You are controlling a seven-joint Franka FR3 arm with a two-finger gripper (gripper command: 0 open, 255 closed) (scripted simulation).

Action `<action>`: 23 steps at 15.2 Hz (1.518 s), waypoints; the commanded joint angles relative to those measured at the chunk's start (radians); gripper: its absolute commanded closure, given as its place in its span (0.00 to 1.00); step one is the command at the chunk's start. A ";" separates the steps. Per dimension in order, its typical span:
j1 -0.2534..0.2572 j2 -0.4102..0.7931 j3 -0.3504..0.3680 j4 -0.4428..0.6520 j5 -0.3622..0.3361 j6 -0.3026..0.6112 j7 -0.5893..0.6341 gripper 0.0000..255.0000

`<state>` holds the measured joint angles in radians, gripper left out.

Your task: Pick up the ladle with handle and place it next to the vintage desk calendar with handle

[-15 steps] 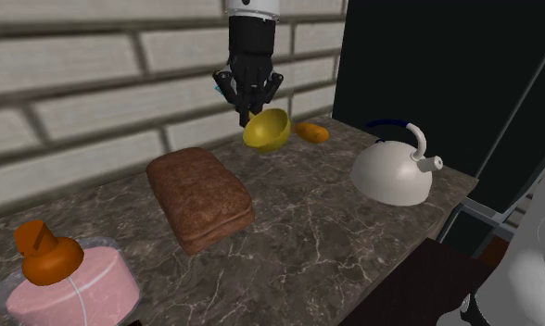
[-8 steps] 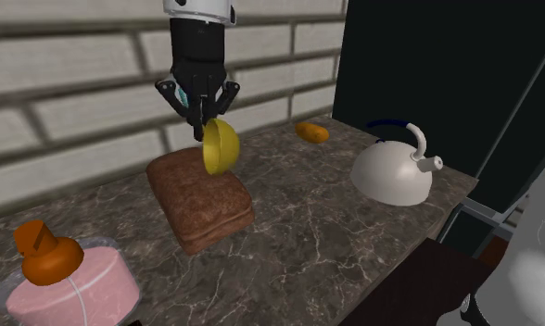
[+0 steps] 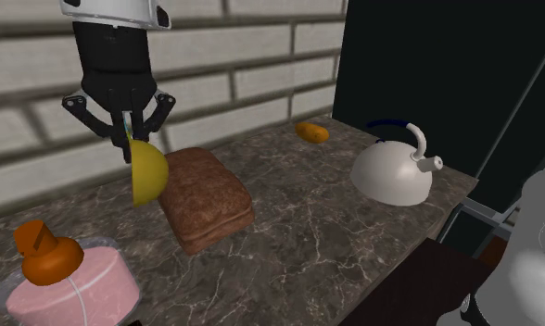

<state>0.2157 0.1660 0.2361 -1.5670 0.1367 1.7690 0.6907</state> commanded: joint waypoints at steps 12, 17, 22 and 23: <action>0.233 0.490 0.040 0.711 -0.144 -0.197 0.241 1.00; 0.216 0.448 0.042 0.572 -0.135 -0.100 0.232 1.00; 0.205 0.427 0.042 0.469 -0.130 -0.020 0.224 1.00; 0.203 0.424 0.042 0.451 -0.129 -0.005 0.222 1.00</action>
<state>0.4192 0.5882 0.2785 -1.1029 0.0079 1.7521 0.9142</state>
